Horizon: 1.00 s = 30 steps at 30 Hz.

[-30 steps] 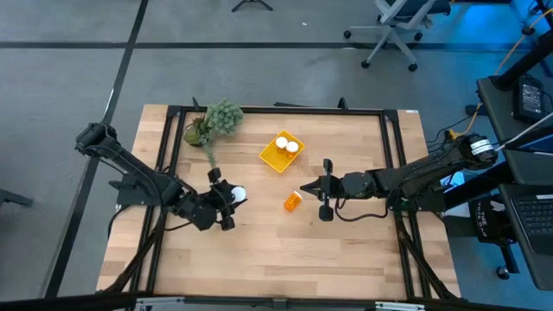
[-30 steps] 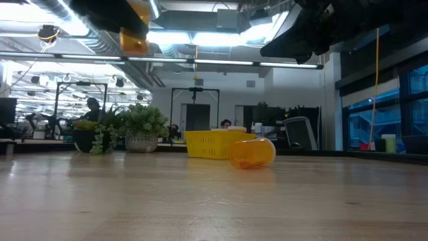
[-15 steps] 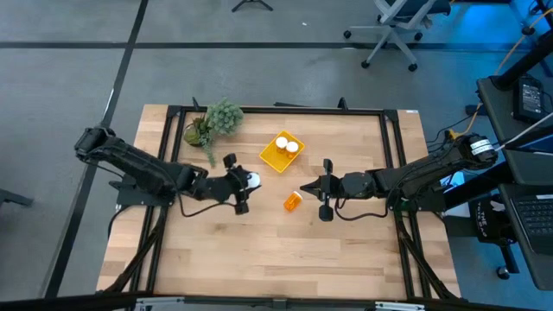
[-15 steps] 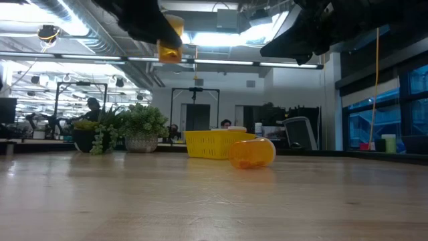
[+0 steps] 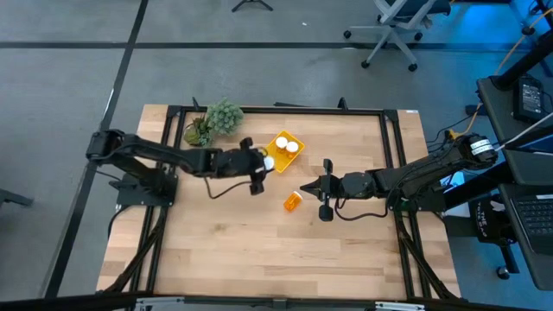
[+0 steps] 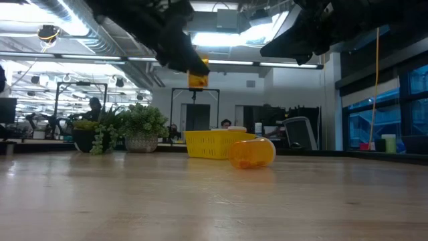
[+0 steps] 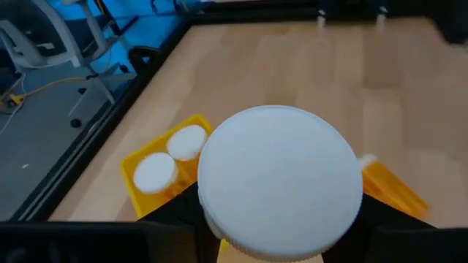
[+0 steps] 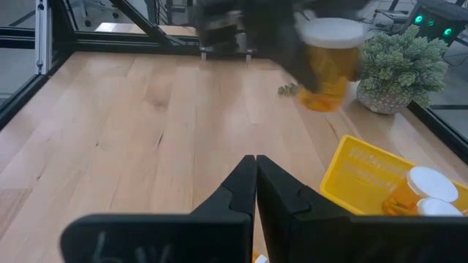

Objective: Pick and place pill bottles into a basket
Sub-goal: Put the orange pill bottle into the yellow bin

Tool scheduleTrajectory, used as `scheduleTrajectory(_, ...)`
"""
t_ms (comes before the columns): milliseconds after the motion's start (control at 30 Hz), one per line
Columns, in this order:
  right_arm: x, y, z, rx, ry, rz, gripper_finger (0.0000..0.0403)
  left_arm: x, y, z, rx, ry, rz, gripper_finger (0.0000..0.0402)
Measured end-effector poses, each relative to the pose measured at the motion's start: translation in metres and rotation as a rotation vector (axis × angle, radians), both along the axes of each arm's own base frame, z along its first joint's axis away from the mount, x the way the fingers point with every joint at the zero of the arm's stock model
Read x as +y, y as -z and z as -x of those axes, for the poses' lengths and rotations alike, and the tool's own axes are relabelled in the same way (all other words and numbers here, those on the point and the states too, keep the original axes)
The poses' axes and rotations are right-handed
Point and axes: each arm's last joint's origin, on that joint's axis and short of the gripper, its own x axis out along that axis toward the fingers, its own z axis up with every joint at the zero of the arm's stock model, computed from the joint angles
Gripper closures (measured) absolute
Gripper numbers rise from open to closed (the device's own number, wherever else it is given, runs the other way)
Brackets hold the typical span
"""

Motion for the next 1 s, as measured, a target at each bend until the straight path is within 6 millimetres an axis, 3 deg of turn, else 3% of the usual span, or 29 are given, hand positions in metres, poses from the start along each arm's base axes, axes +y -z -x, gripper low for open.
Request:
scheduleTrajectory(267, 0.0, 0.001, 0.0, 0.007, 0.001, -0.001, 0.0386, 0.042, 0.003, -0.008, -0.069, 0.005, 0.031, 0.0239)
scheduleTrajectory(467, 0.0, 0.001, 0.0, 0.008, 0.001, -0.001, 0.0386, 0.06, 0.016, -0.011, -0.042, -0.013, 0.056, 0.0243)
scheduleTrajectory(1000, -0.002, 0.0, 0.0, 0.009, 0.004, 0.049, 0.0386, 0.066, 0.043, -0.024, 0.003, -0.009, 0.063, 0.0239)
